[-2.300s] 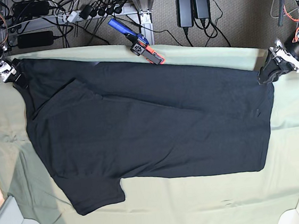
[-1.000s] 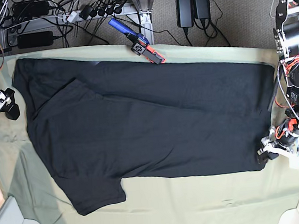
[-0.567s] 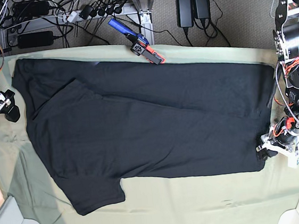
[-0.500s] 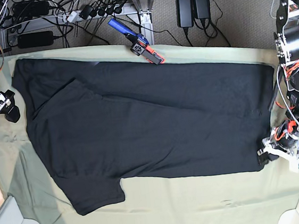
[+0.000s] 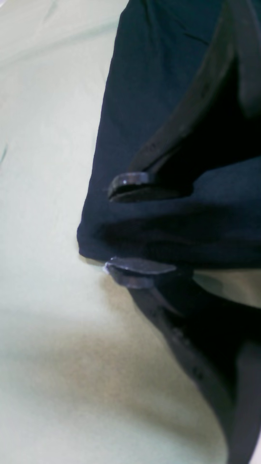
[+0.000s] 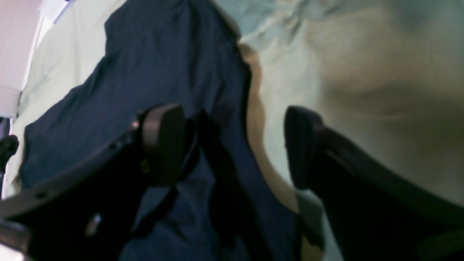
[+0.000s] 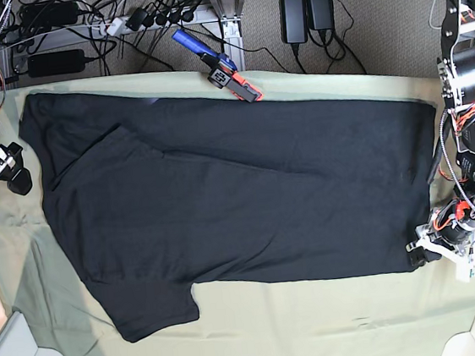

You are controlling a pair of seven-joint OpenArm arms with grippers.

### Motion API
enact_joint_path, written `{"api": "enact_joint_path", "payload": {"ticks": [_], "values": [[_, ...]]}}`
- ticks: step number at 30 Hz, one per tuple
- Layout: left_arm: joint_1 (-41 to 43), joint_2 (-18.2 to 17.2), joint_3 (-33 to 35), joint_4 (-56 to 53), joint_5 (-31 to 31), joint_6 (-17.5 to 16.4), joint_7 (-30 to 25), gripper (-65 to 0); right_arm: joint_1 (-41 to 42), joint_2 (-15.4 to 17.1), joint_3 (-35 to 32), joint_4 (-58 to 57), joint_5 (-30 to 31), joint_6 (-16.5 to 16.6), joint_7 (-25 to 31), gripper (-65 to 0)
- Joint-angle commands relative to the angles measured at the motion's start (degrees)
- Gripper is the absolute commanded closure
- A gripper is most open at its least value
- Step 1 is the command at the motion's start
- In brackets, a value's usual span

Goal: Fold the T-shirt properly
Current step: 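Grasp the shirt's sleeve-end corner with the right gripper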

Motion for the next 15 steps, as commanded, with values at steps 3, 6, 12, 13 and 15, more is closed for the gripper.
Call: {"api": "enact_joint_path", "payload": {"ticks": [3, 6, 12, 13, 15], "values": [[-2.5, -0.8, -0.1, 1.0, -0.9, -0.5, -0.3, -28.4, 4.2, 1.0, 0.4, 1.1, 0.9, 4.7, 0.9, -43.3], [-2.7, -0.7, -0.1, 2.0, -0.9, -1.2, 1.8, -28.4, 7.8, 0.9, -0.9, 1.1, -2.4, 4.1, 1.0, -43.3], [-2.6, -0.6, -0.1, 2.1, -0.9, -1.0, 2.0, -28.4, 14.2, 0.9, -10.1, 0.7, -10.5, 0.7, 3.0, -43.3], [-2.5, -0.6, -0.1, 2.1, -0.9, -0.4, 1.9, -28.4, 15.2, 0.9, -11.9, 0.2, -12.0, -0.1, 3.2, -43.3], [-2.3, -0.6, -0.1, 1.9, -0.8, 0.7, 1.7, -28.4, 17.4, 0.8, -15.3, -1.6, -14.5, -1.3, 3.7, -43.3]]}}
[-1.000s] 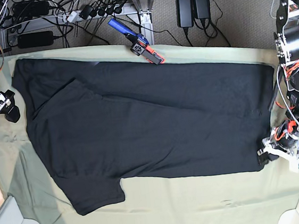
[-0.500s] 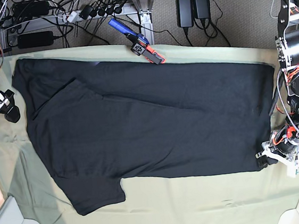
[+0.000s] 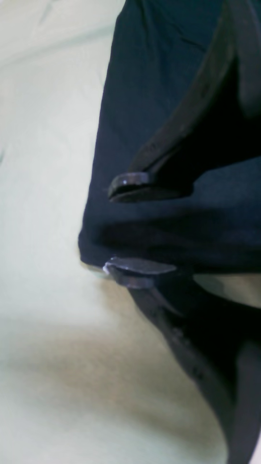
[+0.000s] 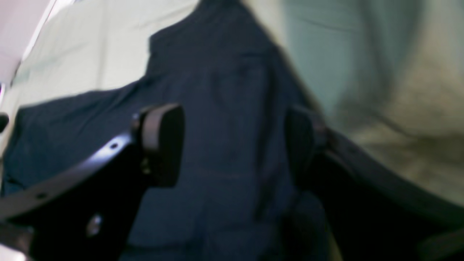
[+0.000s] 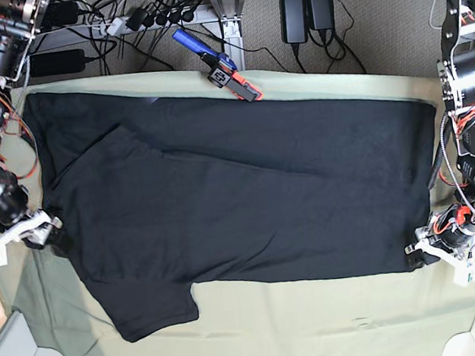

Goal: Fold the T-shirt properly
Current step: 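Grasp the shirt's sleeve-end corner with the right gripper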

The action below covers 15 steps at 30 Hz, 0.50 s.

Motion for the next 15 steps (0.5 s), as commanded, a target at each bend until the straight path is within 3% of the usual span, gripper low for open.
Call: {"api": "enact_joint_path", "payload": {"ticks": [1, 10, 15], "values": [[-1.8, -0.8, -0.1, 0.8, -0.7, 0.5, -1.6, -28.4, 1.9, 0.9, -0.9, -0.5, -0.8, -0.4, 1.5, -43.3], [0.3, -0.8, 1.0, 0.8, 3.0, 2.4, -3.5, -28.4, 5.6, -2.9, -3.5, -6.5, -1.9, -0.3, 1.2, -43.3], [0.9, -0.8, 2.1, 0.8, 3.4, 2.4, -4.8, -28.4, 5.5, -3.2, -3.5, -6.4, -1.9, -0.3, 0.8, -43.3]]}}
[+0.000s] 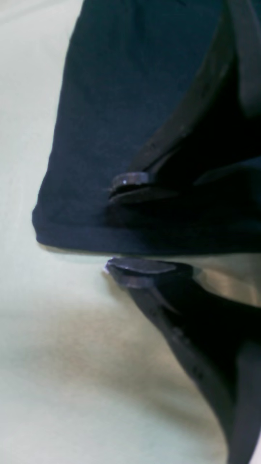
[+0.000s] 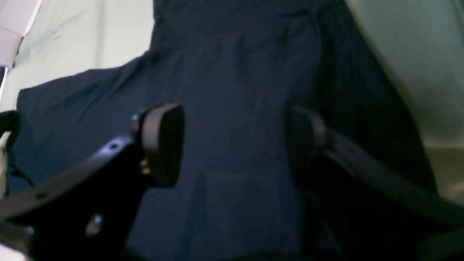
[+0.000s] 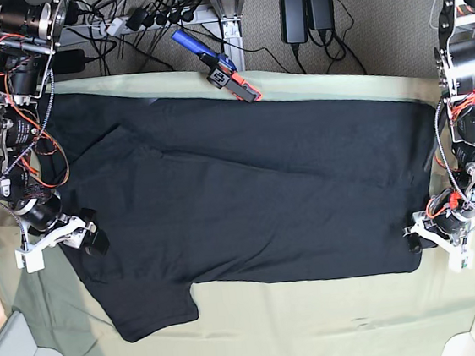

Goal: Fold the T-shirt properly
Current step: 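Grasp the shirt's sleeve-end corner with the right gripper, then fold the held shirt edge over onto the shirt with both grippers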

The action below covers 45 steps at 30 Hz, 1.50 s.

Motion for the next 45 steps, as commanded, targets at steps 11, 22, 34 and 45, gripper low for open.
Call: {"api": "enact_joint_path", "payload": {"ticks": [11, 22, 34, 45], "values": [[-0.3, 1.0, -0.1, 0.8, -6.8, -5.9, -0.5, -28.4, 1.2, 0.7, 0.2, 0.8, 1.3, -0.2, -0.3, -43.3], [-0.3, 3.5, -0.1, 0.9, -10.3, -8.9, 1.1, -28.2, 1.2, 0.7, 0.2, 0.8, 1.3, -0.2, -0.3, -43.3], [0.3, 3.6, 0.6, 5.3, -11.5, -12.2, 5.4, 0.0, 7.5, 0.9, 0.2, -0.5, -3.9, -1.6, 2.7, -43.3], [0.1, 2.3, 0.6, 6.3, -13.5, -12.2, 7.0, 0.0, 17.4, 7.7, 0.5, -19.4, -8.8, -3.7, 6.4, -43.3]]}}
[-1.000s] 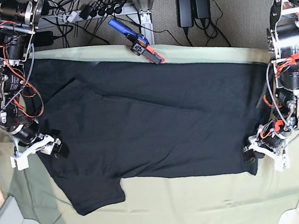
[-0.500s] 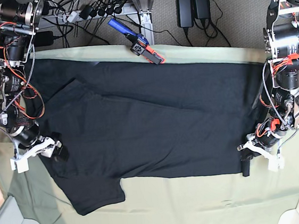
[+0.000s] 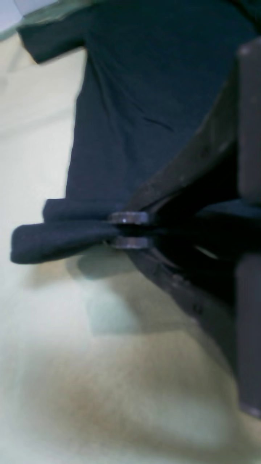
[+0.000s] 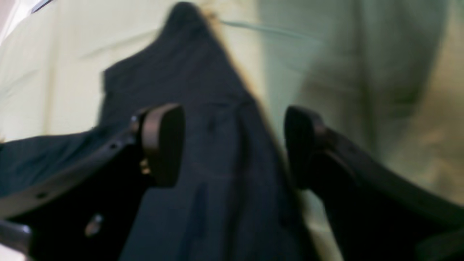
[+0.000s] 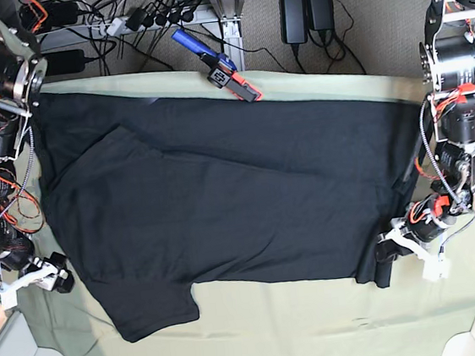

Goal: Fold the T-shirt properly
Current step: 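Fold the held shirt edge over onto the shirt with both grippers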

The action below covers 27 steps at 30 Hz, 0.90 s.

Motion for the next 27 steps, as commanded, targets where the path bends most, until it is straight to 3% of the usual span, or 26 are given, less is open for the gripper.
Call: {"api": "enact_joint_path", "payload": {"ticks": [1, 13, 27], "values": [[-1.9, -1.1, -0.1, 1.0, -1.5, -1.6, -1.1, 0.0, 1.4, 2.0, 0.4, -0.5, 0.7, -2.8, 1.3, -43.3], [-1.9, -1.2, -0.1, 1.0, -1.6, -1.6, -0.4, 0.0, 1.4, 2.2, 0.4, -9.7, 3.5, 3.3, 1.9, -43.3], [-1.9, -1.2, -0.1, 1.0, -2.4, -1.6, -0.4, 0.0, 1.4, -1.7, -3.4, -9.9, 7.3, 4.2, 1.1, -43.3]]}}
